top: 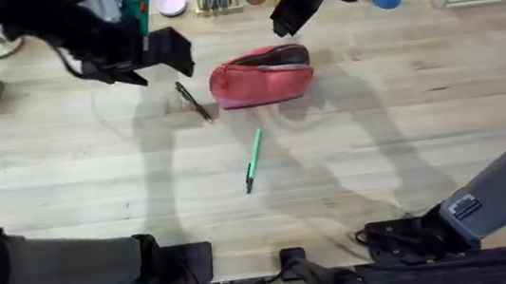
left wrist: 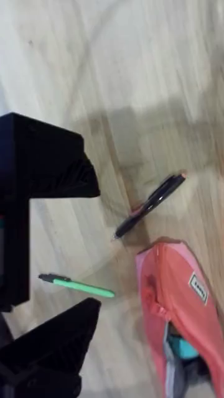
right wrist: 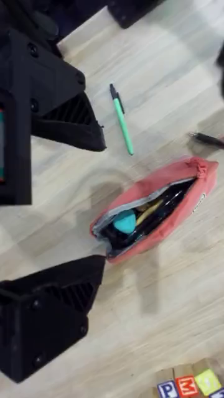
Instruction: Unzip the bag, pick up the pens from the table one at a time and place them inside, then zip the bag closed.
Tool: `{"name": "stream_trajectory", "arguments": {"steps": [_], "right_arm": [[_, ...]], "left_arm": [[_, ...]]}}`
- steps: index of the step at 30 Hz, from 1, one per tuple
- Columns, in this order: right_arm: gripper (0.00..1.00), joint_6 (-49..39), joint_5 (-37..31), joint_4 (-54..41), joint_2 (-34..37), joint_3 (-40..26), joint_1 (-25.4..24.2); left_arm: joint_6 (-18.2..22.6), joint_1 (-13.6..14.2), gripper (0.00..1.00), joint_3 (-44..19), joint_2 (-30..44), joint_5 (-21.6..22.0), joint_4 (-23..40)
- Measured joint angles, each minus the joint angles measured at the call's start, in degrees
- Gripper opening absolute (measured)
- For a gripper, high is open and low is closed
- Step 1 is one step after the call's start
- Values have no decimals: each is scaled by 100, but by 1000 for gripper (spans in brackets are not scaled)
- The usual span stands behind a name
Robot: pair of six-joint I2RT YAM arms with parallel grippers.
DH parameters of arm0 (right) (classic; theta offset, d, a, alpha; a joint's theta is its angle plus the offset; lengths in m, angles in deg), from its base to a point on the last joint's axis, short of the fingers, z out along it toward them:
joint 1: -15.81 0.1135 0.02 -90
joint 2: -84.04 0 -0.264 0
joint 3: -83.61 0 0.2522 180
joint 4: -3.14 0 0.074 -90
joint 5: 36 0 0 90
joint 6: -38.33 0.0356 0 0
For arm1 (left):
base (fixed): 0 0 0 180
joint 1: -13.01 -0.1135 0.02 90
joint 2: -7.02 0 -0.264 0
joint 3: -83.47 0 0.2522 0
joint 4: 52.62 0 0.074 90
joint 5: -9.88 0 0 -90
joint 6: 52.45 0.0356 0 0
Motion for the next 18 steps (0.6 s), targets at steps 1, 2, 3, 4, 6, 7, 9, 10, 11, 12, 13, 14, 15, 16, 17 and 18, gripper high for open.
{"name": "stream_trajectory", "arguments": {"steps": [1, 2, 3, 4, 6, 7, 9, 10, 11, 12, 13, 14, 15, 16, 17, 18], "right_arm": [[996, 81, -34, 0, 0, 0, 0], [996, 165, -87, 0, 0, 0, -2], [996, 250, -157, 0, 0, 0, 0], [996, 308, -211, -5, 0, 0, 0], [996, 402, -304, -32, 0, 0, 0], [996, 437, -331, -44, 0, 0, 0], [996, 481, -368, -50, 0, 0, -2], [996, 503, -389, -55, 0, 0, 0], [996, 518, -404, -57, 0, 0, 0], [996, 528, -406, -59, 0, 0, 0], [996, 542, -410, -59, 0, 0, 0], [996, 545, -413, -61, -1, 0, -1], [995, 547, -425, -61, 0, 0, 0], [996, 549, -430, -61, 0, 0, 0], [996, 551, -432, -63, 0, 0, -1], [996, 554, -438, -61, 0, 0, 0]], "left_arm": [[-216, 138, 995, 0, 0, 171, -48], [-449, 259, 995, 0, 0, 318, -114], [-688, 347, 995, 0, 0, 436, -192], [-890, 394, 995, 0, 0, 519, -266], [-1373, 427, 995, 0, 0, 668, -415], [-1592, 427, 995, 0, 0, 700, -450], [-2046, 423, 995, 0, 0, 747, -436], [-2254, 423, 995, 0, 0, 747, -401], [-2426, 423, 995, 0, 0, 745, -364], [-2576, 425, 995, 0, 0, 745, -343], [-2715, 425, 995, 0, 0, 743, -345], [-2851, 425, 995, 0, 0, 743, -351], [-2993, 425, 995, 0, 0, 745, -349], [-3148, 425, 995, 0, 0, 743, -349], [-3298, 425, 995, 0, 0, 745, -349], [-3491, 425, 995, 0, 0, 744, -349]]}}
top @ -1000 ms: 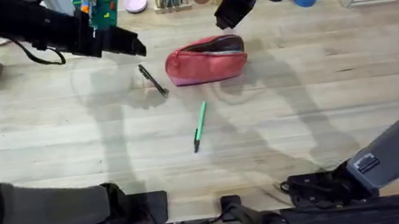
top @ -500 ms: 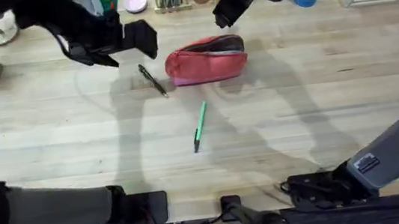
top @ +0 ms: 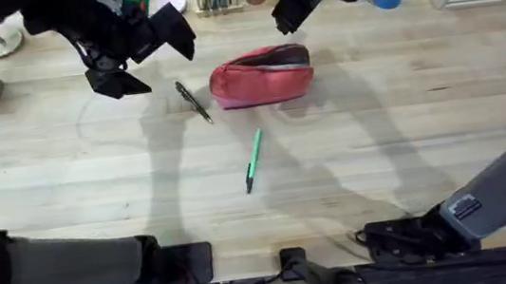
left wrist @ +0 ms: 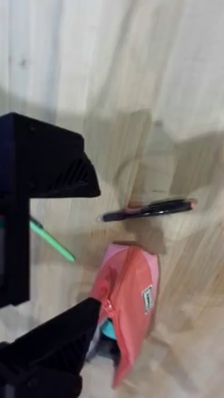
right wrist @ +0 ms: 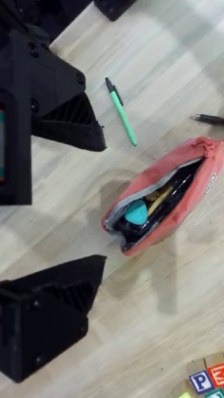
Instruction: Unzip the bag, pick up the pens from the table one at a time and place them inside, then zip the bag closed.
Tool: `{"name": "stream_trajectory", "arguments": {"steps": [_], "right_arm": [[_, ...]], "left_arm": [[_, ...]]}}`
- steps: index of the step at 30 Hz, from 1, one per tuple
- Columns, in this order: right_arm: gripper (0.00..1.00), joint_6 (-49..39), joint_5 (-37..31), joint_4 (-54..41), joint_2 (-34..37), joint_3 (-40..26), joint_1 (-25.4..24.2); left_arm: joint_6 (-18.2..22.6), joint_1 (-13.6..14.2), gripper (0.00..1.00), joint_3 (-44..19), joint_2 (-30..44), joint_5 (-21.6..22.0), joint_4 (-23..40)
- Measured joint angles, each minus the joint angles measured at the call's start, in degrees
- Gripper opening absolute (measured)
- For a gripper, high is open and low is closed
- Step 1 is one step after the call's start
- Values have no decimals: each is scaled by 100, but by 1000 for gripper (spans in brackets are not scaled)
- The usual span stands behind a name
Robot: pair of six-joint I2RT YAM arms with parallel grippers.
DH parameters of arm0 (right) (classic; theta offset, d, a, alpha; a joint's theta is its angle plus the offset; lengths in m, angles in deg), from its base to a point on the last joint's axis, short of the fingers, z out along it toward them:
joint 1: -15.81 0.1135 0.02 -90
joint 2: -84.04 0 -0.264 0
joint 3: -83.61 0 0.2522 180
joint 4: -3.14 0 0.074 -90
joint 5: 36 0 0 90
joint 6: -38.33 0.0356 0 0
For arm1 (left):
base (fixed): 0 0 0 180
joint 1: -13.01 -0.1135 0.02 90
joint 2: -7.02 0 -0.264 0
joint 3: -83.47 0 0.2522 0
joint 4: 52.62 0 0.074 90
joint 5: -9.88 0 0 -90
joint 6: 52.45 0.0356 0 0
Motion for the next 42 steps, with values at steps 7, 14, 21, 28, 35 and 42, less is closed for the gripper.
{"name": "stream_trajectory", "arguments": {"steps": [7, 14, 21, 28, 35, 42], "right_arm": [[996, 12, -9, 0, 0, 0, 0], [996, 12, -9, 0, 0, 0, 0], [995, 14, -7, 0, 0, 0, 0], [996, 12, -9, -2, 0, 0, 0], [996, 12, -9, 0, 0, 0, 0], [996, 12, -9, -2, 0, 0, 0]], "left_arm": [[-921, 239, 995, 0, 0, 420, -46], [-1696, 755, 995, 0, 57, 1176, -153], [-2236, 903, 993, 0, 875, 1580, -220], [-2552, 925, 993, 0, 1536, 1744, -474], [-2707, 956, 993, 0, 1971, 1866, -605], [-2775, 1013, 973, -15, 2044, 1950, -643]]}}
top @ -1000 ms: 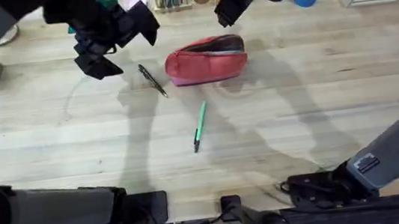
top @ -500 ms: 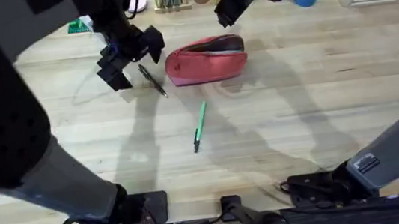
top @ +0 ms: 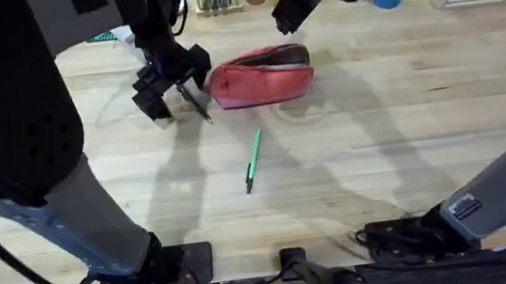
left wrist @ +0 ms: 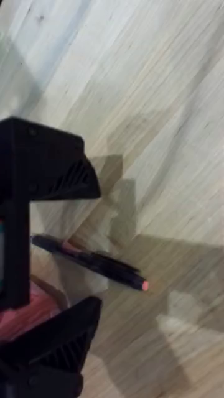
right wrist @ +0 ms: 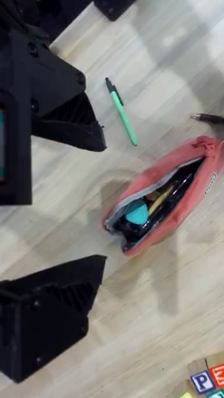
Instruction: Unzip the bag, pick up the pens from the table one at a time and place them inside, then zip the bag closed.
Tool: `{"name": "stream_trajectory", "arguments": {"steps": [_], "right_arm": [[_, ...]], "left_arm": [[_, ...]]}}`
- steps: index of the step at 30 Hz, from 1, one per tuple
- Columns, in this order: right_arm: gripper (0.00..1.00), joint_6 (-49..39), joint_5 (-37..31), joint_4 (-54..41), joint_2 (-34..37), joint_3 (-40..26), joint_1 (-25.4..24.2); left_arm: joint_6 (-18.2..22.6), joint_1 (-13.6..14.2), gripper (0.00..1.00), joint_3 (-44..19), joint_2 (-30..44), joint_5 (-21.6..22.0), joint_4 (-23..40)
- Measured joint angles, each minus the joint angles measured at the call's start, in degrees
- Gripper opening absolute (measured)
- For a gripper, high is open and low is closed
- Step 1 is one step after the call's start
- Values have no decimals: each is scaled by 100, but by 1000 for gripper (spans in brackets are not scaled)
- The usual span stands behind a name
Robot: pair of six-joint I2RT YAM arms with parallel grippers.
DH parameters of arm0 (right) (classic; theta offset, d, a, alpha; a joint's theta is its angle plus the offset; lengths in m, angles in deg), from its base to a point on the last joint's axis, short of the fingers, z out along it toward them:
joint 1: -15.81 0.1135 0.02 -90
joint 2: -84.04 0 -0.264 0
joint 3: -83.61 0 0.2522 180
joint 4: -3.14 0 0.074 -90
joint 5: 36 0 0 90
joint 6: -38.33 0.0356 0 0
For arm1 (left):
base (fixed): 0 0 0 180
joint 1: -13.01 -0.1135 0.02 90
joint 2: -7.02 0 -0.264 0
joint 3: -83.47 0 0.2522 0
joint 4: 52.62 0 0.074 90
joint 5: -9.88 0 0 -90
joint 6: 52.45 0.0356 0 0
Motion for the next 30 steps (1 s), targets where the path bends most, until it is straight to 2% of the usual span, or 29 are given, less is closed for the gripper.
{"name": "stream_trajectory", "arguments": {"steps": [1, 2, 7, 12, 15, 25, 30], "right_arm": [[996, 1, 0, 1, 0, 0, 0], [996, 0, 0, 0, 0, 0, -1], [996, 0, 0, 2, 0, 0, 0], [996, 0, 0, 1, 0, 0, -1], [996, 0, 0, 0, 0, 0, -1], [995, 2, 0, -111, 0, 0, -2], [996, 0, 0, -120, -42, 0, -2]], "left_arm": [[-11, 5, 922, 0, 0, 0, -19], [-15, 38, 782, -44, 48, -25, -68], [-33, 78, 542, -81, 74, -45, -102], [-51, 78, 199, -83, 74, -47, -112], [-50, 78, 64, -102, 74, -40, -104], [-52, 78, 50, -128, 74, -20, -21], [5, 54, 45, -260, 74, 251, 222]]}}
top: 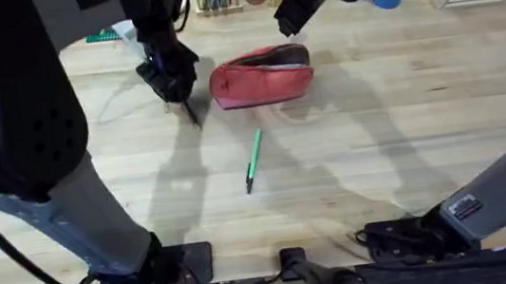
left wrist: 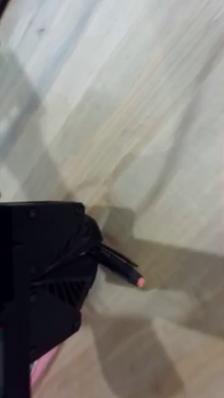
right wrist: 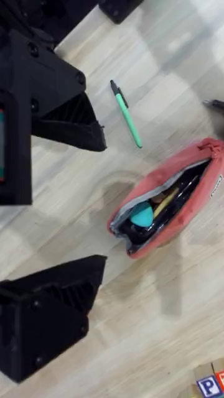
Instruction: Unzip the bag, pick up the pens from the table one at a time and place them inside, then zip the bag closed.
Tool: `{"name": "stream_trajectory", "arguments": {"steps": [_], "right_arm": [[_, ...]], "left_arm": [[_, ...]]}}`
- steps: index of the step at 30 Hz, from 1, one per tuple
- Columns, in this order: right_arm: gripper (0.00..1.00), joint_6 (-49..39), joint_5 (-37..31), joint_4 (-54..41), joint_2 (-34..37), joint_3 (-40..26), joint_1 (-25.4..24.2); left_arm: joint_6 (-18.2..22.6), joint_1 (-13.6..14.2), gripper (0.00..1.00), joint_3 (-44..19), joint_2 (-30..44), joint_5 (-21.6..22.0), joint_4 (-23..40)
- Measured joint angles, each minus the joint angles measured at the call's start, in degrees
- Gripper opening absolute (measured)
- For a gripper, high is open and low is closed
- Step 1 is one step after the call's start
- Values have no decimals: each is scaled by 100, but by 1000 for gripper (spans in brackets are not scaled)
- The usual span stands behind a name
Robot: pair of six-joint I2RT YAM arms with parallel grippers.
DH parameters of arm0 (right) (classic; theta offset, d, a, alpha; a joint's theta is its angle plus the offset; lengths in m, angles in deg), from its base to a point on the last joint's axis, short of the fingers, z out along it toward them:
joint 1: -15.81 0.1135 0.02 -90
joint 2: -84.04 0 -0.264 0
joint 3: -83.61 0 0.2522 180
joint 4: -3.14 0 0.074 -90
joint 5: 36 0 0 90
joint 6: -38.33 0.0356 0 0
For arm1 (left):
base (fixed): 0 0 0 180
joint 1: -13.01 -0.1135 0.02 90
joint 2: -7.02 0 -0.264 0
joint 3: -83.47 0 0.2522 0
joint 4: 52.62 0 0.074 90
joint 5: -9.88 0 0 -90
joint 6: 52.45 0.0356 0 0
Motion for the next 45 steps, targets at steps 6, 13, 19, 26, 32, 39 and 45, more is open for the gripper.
{"name": "stream_trajectory", "arguments": {"steps": [6, 13, 19, 26, 32, 39, 45], "right_arm": [[996, 2, 0, -32, -434, 0, 0], [996, 0, 0, -54, -1041, 0, 0], [996, 0, -2, -70, -1325, 0, 0], [996, 0, -299, -89, -1531, 0, 0], [996, 0, -382, -98, -1666, 0, -11], [995, 0, -407, -140, -1700, 0, -235], [996, 0, -409, -140, -1710, 0, -504]], "left_arm": [[432, -19, 43, -774, 0, 169, -4], [1456, 31, 44, -1643, 0, 261, -28], [2641, 301, 45, -2220, 0, 242, -291], [4077, 682, 45, -2560, 0, -324, -999], [5160, 819, 45, -2567, 0, -1369, -1338], [6354, 818, 45, -2567, 0, -2671, -1342], [7165, 818, 45, -2567, 0, -3785, -1042]]}}
